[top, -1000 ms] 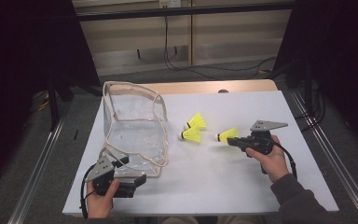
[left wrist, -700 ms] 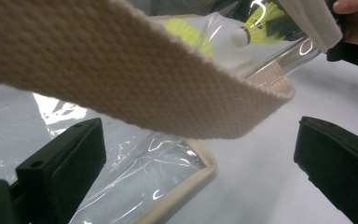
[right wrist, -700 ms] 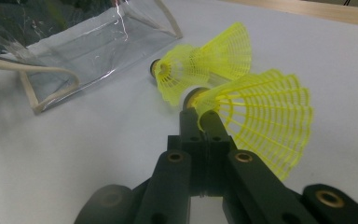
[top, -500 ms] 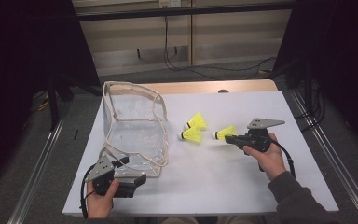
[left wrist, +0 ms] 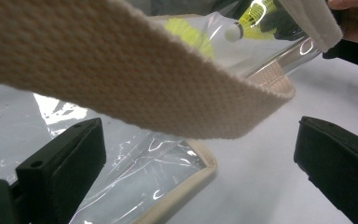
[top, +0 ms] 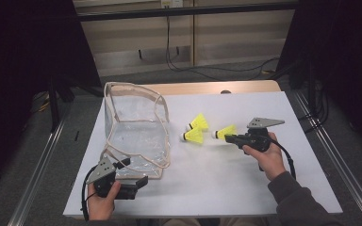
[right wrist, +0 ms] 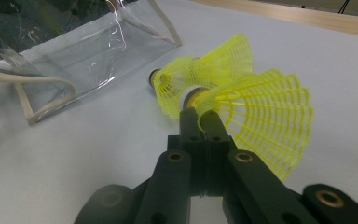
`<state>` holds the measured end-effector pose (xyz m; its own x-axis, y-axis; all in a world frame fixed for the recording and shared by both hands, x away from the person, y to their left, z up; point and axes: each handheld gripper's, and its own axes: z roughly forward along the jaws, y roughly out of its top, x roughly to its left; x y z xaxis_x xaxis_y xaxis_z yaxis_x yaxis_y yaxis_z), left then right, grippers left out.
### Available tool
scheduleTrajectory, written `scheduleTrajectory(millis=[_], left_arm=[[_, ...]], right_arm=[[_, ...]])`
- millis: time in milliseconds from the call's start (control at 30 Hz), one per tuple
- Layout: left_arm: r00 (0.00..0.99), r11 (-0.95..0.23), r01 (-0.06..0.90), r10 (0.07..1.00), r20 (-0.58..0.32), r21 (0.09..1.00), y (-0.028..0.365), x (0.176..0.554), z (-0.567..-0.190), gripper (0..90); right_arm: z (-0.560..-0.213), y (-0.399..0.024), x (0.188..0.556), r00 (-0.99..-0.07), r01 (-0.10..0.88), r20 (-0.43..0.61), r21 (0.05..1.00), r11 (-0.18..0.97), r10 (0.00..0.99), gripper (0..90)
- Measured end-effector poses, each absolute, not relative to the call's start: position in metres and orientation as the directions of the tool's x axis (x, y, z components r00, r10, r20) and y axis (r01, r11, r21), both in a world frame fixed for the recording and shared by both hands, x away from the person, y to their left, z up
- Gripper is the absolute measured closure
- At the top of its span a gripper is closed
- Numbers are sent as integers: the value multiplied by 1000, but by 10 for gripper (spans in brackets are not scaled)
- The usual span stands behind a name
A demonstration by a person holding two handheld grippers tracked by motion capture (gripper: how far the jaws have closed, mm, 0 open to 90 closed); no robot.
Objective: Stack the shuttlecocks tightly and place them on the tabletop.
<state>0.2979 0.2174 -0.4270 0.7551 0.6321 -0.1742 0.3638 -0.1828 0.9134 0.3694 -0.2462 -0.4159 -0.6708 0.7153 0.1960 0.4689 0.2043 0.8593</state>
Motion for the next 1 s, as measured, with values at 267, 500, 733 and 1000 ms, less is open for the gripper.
scheduleTrajectory(millis=[267, 500, 733, 1000], left_arm=[[757, -188, 361, 632, -169, 913, 218, 298, -427, 21], [756, -187, 361, 632, -169, 914, 218, 298, -427, 21], [758, -187, 360, 630, -170, 914, 217, 298, -427, 21], [758, -187, 360, 630, -170, 914, 217, 298, -427, 21]], right_arm=[[-415, -245, 372, -666, 468, 195, 861, 200, 720, 896], [-416, -243, 373, -666, 468, 191, 859, 205, 721, 896], [-416, -241, 375, -664, 469, 192, 860, 202, 723, 896], [-415, -237, 376, -663, 470, 192, 859, 202, 724, 896]])
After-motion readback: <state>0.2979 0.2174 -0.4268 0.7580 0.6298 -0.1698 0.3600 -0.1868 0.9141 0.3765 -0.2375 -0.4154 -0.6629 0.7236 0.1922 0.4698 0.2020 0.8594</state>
